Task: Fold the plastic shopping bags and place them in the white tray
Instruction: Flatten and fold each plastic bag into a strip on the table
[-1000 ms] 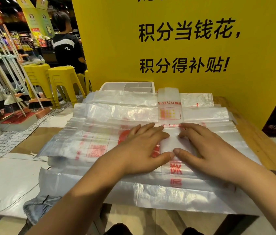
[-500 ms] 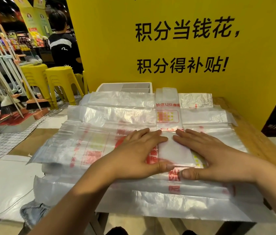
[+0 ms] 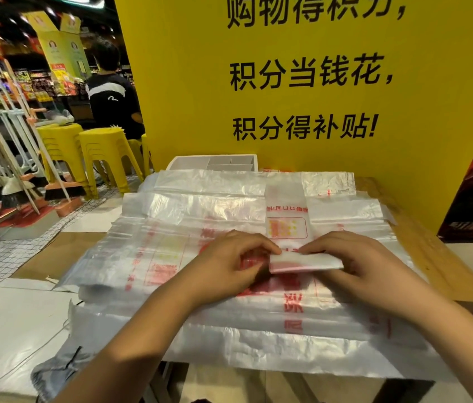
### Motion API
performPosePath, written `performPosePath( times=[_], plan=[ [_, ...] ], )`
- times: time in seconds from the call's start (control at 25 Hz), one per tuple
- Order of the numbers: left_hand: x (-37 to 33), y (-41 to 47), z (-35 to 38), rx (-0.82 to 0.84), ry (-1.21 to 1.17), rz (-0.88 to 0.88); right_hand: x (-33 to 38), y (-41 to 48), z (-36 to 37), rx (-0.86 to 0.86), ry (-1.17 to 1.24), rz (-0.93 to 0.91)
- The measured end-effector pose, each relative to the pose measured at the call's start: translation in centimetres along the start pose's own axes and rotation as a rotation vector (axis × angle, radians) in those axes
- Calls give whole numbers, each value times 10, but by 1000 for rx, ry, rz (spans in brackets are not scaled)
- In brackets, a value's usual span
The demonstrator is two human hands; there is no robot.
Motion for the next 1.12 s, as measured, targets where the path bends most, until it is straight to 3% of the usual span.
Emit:
performPosePath(
  times=[0.12, 0.32, 0.52, 0.76, 0.92, 1.12],
  plan=[
    [0, 2, -4, -16, -83, -54, -2, 5, -1, -11, 108, 86],
    [2, 10, -8, -58, -22, -106, -18, 13, 16, 53, 113, 231],
    [-1, 14, -12, -160, -49, -138, -28, 18, 18, 0, 108, 359],
    [6, 12, -9, -247, -55, -164, -29, 31, 32, 81, -97, 360],
    [3, 12, -6, -242, 97, -111, -25, 33, 34, 87, -278, 349],
    [-1, 13, -1, -212, 202, -67, -21, 28, 35, 70, -319, 375]
  ],
)
Point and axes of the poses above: each hand's wrist, its own y-axis towards the middle knuckle, its own z-axis out of the palm, x = y × z, the point moved 10 cm from there along y, towards the middle knuckle, and after that the axes turned 13 degrees about -y, right-handed, at the moved point
